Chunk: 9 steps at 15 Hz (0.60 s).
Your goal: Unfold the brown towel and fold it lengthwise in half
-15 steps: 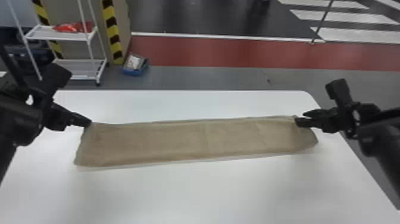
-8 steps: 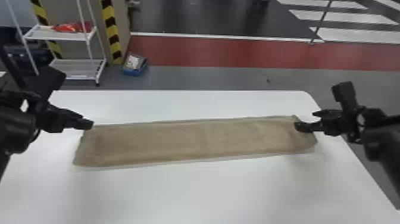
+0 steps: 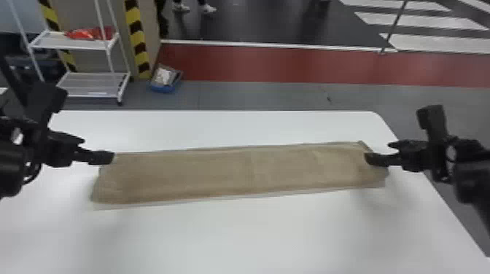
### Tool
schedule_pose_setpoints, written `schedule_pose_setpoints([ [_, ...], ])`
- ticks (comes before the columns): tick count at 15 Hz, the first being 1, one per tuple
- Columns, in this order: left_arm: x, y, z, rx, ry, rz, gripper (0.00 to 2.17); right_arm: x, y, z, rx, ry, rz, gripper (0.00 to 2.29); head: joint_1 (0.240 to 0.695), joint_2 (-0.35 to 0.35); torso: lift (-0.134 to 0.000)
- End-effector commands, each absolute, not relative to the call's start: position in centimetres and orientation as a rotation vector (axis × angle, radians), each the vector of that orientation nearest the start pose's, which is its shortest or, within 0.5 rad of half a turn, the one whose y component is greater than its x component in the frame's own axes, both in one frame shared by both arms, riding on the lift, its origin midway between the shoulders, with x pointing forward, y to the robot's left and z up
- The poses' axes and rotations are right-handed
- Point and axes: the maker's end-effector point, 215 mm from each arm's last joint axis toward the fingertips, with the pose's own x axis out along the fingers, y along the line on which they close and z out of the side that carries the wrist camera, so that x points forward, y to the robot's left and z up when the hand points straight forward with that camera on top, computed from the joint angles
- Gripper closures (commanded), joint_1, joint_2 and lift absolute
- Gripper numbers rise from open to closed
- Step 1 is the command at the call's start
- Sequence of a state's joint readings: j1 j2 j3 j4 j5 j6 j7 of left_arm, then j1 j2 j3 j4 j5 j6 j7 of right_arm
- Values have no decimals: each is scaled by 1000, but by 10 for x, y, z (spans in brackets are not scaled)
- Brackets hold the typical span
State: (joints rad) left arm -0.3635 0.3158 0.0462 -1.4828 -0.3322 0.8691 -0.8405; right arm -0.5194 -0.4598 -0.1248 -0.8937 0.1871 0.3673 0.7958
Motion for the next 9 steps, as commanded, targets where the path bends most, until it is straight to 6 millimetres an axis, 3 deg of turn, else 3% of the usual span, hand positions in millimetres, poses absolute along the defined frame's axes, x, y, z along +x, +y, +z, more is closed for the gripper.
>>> schedule_pose_setpoints([
  [1,598,343,-402,217,748,-378,73,625,-461,-429,-163,631,331,103,695,-105,-123],
  [5,580,359,-406,130,780,-348,73,610,-469,-430,-40,657,290,100,695,-105,-123],
  [7,556,383,-389,61,721,-303,76,578,-466,-422,35,644,284,100,695,-103,-123],
  [9,525,412,-374,-40,638,-243,76,533,-455,-416,83,619,258,100,695,-92,-123],
])
